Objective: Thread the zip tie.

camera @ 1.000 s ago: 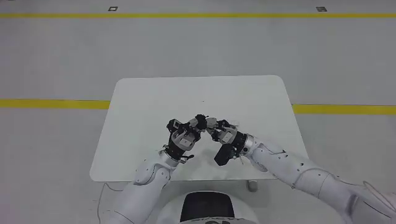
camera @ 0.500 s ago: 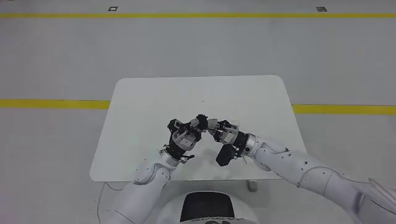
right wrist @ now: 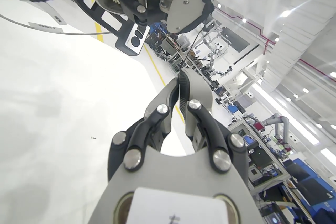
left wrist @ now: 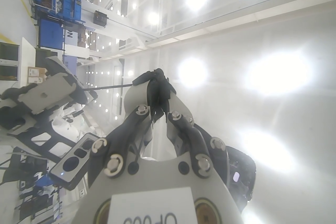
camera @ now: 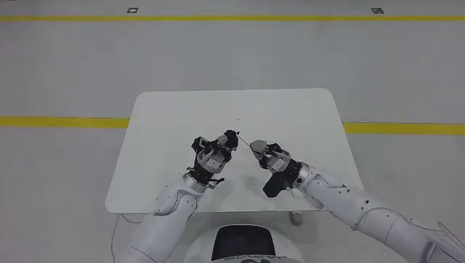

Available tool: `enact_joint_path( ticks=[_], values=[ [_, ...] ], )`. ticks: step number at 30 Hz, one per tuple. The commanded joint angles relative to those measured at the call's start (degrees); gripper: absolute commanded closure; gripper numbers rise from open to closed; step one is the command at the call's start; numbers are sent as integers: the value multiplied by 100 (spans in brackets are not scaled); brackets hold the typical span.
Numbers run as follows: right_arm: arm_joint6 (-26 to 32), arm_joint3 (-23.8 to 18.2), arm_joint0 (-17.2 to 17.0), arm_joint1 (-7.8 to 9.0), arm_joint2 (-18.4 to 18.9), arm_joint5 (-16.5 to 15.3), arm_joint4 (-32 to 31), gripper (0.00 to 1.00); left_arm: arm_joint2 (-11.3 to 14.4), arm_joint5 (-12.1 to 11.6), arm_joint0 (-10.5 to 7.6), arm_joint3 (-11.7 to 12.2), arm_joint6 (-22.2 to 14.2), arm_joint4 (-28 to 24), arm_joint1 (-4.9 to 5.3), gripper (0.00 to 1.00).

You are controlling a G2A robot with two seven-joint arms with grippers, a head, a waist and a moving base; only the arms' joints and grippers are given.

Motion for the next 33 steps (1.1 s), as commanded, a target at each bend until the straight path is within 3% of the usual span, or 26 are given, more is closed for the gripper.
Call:
enact_joint_path(
  ticks=[1, 6, 10, 11, 13, 14, 15, 16, 18, 25, 27, 29, 33],
  values=[
    [-79, -43, -155, -1, 171, 0, 2, 100, -16, 0, 9, -11, -1, -17, 3, 100],
    [-433, -62, -481, -4, 536, -28, 409, 100, -137, 0, 50, -82, -1, -79, 10, 100],
    [-910, 5, -684, 14, 849, -377, 1008, 100, -225, 0, 111, -136, -27, -185, 14, 100],
    [-1038, 28, -740, 19, 951, -513, 1201, 85, -236, 3, 124, -143, -42, -220, 17, 100],
    [-1272, 18, -833, 23, 1085, -851, 1543, 75, -249, 19, 139, -153, -56, -273, 22, 100],
    [-1374, 10, -880, 25, 1140, -1098, 1730, 63, -252, 37, 149, -162, -59, -324, 22, 100],
    [-1490, 10, -917, 28, 1217, -1431, 1944, 20, -256, 69, 158, -175, -67, -389, 23, 100],
    [-1534, 28, -951, 29, 1314, -1576, 2188, 0, -255, 120, 166, -189, -69, -454, 24, 100],
    [-1534, 28, -951, 29, 1314, -1576, 2188, 0, -258, 213, 180, -274, -137, -449, 36, 100],
    [-1508, -26, -969, 22, 1319, -1657, 2245, 0, -258, 213, 180, -274, -137, -449, 36, 100],
    [-1558, -46, -1022, 24, 1440, -2042, 2544, 0, -227, 334, 182, -305, -82, -542, 32, 100],
    [-1737, -6, -1091, 38, 1583, -2560, 2811, 0, -220, 735, 202, -411, -99, -889, 38, 100],
    [-1965, 100, -1189, 63, 1812, -3417, 3110, 0, -310, 1276, 273, -561, -249, -1295, 72, 100]
  ],
)
